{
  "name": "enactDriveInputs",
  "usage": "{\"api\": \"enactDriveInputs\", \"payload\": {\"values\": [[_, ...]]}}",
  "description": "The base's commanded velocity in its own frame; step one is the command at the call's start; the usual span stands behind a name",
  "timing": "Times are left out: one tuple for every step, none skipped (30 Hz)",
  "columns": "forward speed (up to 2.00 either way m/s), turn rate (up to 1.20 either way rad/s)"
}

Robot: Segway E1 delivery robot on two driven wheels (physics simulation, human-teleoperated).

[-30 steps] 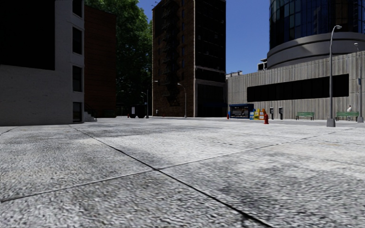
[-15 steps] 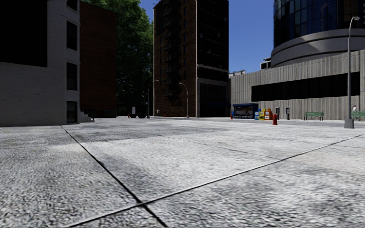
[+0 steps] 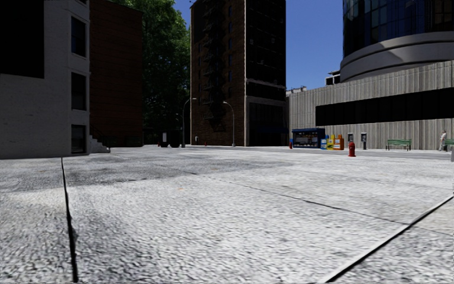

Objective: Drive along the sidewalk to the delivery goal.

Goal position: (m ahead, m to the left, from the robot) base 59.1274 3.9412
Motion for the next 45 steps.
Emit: {"api": "enactDriveInputs", "payload": {"values": [[2.0,0.0],[2.0,0.0],[2.0,0.0],[2.0,0.0],[2.0,0.0],[2.0,0.0],[2.0,0.0],[2.0,0.0],[2.0,0.0],[2.0,0.38],[2.0,0.38],[2.0,0.38],[2.0,0.38],[2.0,0.38],[2.0,0.38],[2.0,0.38],[2.0,0.38],[2.0,0.38],[2.0,0.37],[2.0,0.37],[2.0,0.2],[2.0,0.02],[2.0,0.0],[2.0,0.0],[2.0,0.0],[2.0,0.0],[2.0,0.0],[2.0,0.0],[2.0,0.0],[2.0,0.0],[2.0,0.0],[2.0,0.0],[2.0,0.0],[2.0,0.0],[2.0,0.0],[2.0,0.0],[2.0,0.0],[2.0,0.0],[2.0,0.0],[2.0,0.0],[2.0,0.0],[2.0,0.0],[2.0,0.0],[2.0,0.0],[2.0,0.0]]}}
